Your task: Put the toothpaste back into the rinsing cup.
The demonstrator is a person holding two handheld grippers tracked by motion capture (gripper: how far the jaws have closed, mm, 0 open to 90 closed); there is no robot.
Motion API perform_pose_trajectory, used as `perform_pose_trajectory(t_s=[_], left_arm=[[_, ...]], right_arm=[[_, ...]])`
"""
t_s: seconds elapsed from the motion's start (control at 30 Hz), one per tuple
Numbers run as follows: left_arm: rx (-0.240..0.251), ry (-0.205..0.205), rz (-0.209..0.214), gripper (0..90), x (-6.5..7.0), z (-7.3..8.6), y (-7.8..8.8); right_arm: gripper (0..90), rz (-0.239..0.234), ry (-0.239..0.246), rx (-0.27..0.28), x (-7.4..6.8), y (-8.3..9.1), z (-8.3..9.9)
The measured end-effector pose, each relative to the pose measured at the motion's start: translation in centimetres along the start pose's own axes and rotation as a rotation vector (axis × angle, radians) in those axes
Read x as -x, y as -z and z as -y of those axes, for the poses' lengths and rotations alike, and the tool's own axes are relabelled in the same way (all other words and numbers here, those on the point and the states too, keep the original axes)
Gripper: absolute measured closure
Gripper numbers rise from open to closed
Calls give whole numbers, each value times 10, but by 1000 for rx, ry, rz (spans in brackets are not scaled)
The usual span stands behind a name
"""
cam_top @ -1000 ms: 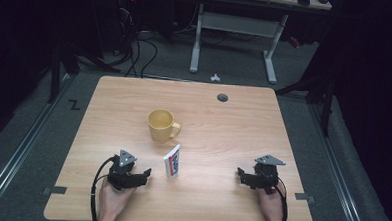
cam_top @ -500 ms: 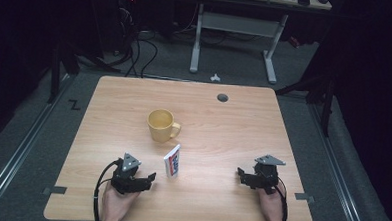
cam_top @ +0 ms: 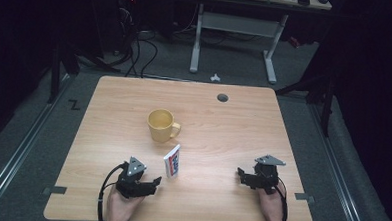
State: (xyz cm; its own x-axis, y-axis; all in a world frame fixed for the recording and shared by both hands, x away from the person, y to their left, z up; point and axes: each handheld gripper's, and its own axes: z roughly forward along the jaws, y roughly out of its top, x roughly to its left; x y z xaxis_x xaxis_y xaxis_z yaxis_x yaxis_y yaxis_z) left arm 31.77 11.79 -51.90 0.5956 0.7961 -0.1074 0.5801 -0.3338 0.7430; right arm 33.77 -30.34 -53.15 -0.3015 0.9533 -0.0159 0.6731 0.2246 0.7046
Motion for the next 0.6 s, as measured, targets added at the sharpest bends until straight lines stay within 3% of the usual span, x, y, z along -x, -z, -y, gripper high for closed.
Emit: perform_pose_trajectory(t_s=[0.6], left_arm=[[0,-29,52,259,18,-10,-5]], right_arm=[[145,0,0,0,0,0,0]])
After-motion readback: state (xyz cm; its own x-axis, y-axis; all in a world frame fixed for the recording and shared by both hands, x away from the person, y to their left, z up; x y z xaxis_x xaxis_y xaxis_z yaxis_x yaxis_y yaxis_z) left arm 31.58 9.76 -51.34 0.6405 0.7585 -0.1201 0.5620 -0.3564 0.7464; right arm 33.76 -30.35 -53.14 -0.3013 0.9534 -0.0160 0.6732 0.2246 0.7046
